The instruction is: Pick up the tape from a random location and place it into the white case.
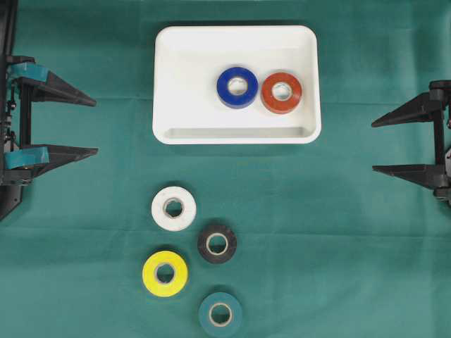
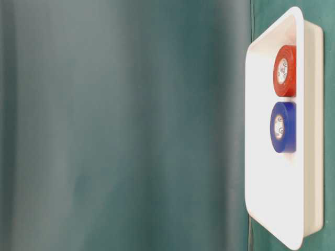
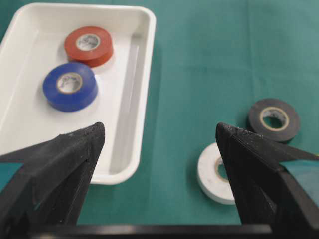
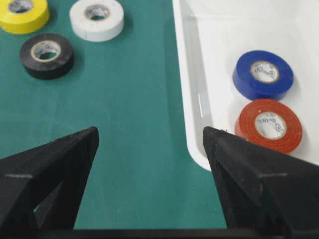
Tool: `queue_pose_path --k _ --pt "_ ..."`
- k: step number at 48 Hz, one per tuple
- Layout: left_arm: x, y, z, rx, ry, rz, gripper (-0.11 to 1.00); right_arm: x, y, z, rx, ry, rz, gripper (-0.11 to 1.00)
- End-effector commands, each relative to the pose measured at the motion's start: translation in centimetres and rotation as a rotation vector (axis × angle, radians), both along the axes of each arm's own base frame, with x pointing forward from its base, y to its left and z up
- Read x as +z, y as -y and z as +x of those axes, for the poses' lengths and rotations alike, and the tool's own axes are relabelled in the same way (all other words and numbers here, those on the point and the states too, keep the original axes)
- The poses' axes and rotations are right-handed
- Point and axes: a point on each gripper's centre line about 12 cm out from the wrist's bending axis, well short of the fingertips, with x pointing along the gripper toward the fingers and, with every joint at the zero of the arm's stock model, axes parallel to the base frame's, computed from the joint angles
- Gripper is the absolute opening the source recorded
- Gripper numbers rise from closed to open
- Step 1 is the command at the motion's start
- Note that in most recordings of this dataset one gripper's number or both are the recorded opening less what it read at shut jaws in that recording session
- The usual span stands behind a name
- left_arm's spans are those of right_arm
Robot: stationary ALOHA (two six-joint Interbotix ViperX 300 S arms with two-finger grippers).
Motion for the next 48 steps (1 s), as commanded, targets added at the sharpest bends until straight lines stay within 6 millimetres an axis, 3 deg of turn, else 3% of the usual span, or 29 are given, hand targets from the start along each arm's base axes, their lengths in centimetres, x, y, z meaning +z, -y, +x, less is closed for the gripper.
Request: queue_pose_path --k 1,28,48 --pt "0.4 0.0 0.2 0.000 0.009 -0.001 0.94 0.6 -0.1 0.2 0.003 0.017 0.001 0.84" --pt "0.3 5.1 0.3 -0.237 0.011 -0.039 0.94 0.8 -0.1 0.2 0.003 0.021 0.001 0.84" --pt "0.0 5.3 0.5 -0.243 -0.006 -0.037 0.94 0.8 -0.1 0.3 0.004 0.020 -0.001 0.84"
